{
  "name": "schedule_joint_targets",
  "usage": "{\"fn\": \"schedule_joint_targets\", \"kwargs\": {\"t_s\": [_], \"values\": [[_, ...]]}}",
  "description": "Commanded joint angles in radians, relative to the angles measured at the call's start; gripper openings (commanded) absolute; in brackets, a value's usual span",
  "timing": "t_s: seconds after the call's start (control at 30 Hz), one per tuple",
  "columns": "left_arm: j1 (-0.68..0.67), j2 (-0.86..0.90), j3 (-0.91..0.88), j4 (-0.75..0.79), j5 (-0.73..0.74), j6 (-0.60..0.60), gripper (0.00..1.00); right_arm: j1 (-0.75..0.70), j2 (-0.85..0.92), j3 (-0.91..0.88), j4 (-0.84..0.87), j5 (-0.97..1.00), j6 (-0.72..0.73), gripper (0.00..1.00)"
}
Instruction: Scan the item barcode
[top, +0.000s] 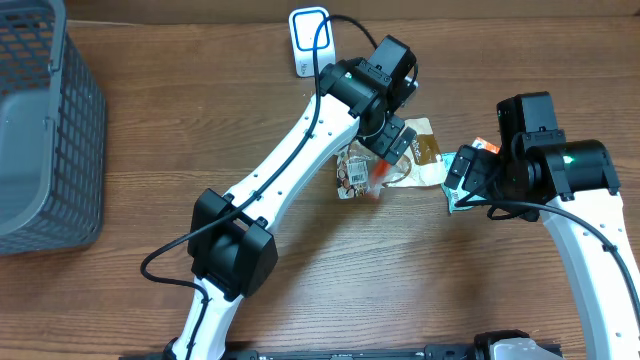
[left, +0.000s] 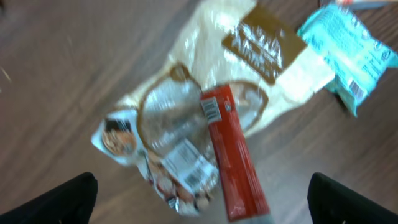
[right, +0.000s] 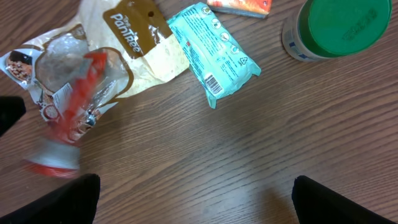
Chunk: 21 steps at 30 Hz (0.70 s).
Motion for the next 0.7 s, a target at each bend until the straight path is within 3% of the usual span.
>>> {"fn": "schedule_joint_targets", "kwargs": {"t_s": [0.0, 0.37, 0.67], "values": [[0.02, -0.031, 0.003, -0.022, 0.04, -0.099, 1.0, -0.003, -0.007, 0.007, 0.003, 0.01, 0.003, 1.0], [0.151, -0.268, 0.003, -0.145, 0.014, -0.237, 1.0, -0.003, -0.007, 0.007, 0.003, 0.01, 0.003, 1.0], [0.277, -0.324, 0.003, -0.261, -0.178, -0.248, 1.0, -0.003, -0.007, 0.007, 0.003, 0.01, 0.003, 1.0]]}}
